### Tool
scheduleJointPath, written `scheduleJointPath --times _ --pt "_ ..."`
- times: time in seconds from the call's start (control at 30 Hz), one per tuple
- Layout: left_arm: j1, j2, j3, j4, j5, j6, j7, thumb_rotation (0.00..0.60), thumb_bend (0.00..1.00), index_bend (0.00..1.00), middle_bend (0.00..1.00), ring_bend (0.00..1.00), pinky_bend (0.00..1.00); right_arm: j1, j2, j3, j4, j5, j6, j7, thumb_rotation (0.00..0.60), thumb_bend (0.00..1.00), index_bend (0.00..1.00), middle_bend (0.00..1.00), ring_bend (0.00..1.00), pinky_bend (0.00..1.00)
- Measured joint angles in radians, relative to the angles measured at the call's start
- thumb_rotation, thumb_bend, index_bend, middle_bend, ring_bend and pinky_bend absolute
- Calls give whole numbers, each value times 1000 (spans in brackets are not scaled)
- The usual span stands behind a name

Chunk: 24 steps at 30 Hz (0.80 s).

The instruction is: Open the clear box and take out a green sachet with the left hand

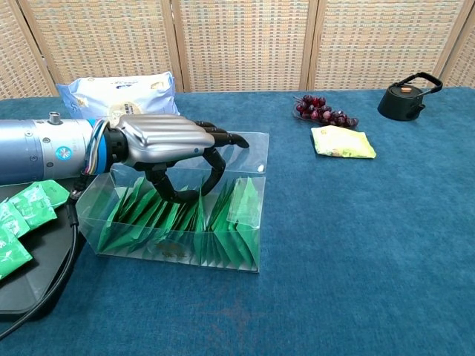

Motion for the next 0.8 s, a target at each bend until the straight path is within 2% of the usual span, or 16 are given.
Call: scheduleJointPath --times 0.1,0.33,0.8 --pt "0 -1 0 2 1 0 -1 600 482 587 0 0 0 0 0 0 0 0 -1 0 600 0 0 0 0 0" --pt "2 -7 -2 4 2 4 -2 600 512 696 0 0 0 1 1 -1 0 -2 -1 3 600 0 0 0 0 0" --pt "16 10 -14 -15 23 43 -46 600 514 716 0 0 0 -1 4 -4 -2 -9 5 9 600 0 0 0 0 0"
